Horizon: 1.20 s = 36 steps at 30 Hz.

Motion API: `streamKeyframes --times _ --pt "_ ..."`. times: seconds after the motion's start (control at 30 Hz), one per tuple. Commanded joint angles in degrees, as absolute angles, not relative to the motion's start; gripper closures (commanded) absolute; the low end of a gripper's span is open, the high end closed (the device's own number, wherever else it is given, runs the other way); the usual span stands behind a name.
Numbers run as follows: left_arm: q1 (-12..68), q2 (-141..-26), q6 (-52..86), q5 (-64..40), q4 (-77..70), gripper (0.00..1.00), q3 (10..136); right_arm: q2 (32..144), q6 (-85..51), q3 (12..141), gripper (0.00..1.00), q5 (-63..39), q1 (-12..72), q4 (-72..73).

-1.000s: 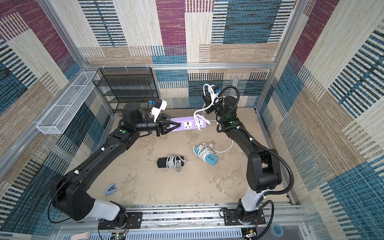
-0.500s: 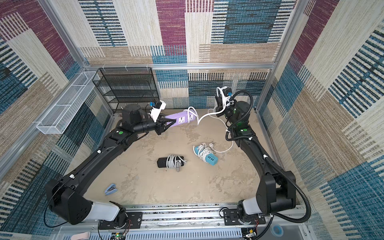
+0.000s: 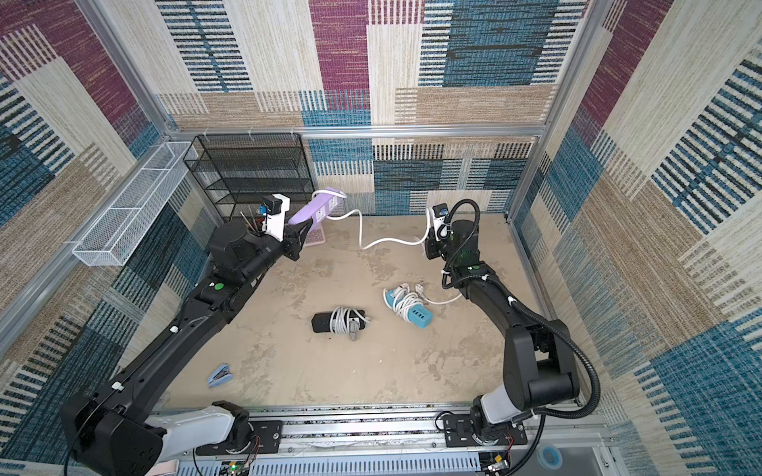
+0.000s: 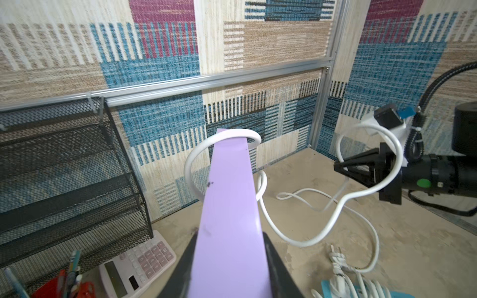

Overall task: Unwrap the cord wrapped around the power strip
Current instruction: Unwrap the power cord from the power strip.

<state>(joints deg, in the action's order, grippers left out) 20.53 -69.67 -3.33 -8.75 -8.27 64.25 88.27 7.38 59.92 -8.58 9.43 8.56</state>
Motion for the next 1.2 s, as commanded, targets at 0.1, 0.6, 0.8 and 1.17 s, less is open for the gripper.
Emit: streamKeyframes --times 0.1,0.6,0.8,1.17 --pt "18.7 -66.7 -2.7 -4.0 -17.9 1.0 62.5 95.2 6.4 63.6 1.0 -4.8 9.9 0.7" --pt "13.9 -62.7 -2.7 0.1 -19.7 1.0 61.3 106.8 -0.7 68.5 1.0 1.2 6.8 -9.1" --pt "13.7 -62.8 -2.4 -0.3 -19.8 1.0 61.3 108.6 -2.4 68.1 1.0 1.5 3.5 -9.7" --pt "13.7 -62.8 -2.4 -0.5 -19.8 1.0 61.2 111.7 -3.7 67.9 1.0 2.0 1.4 -9.7"
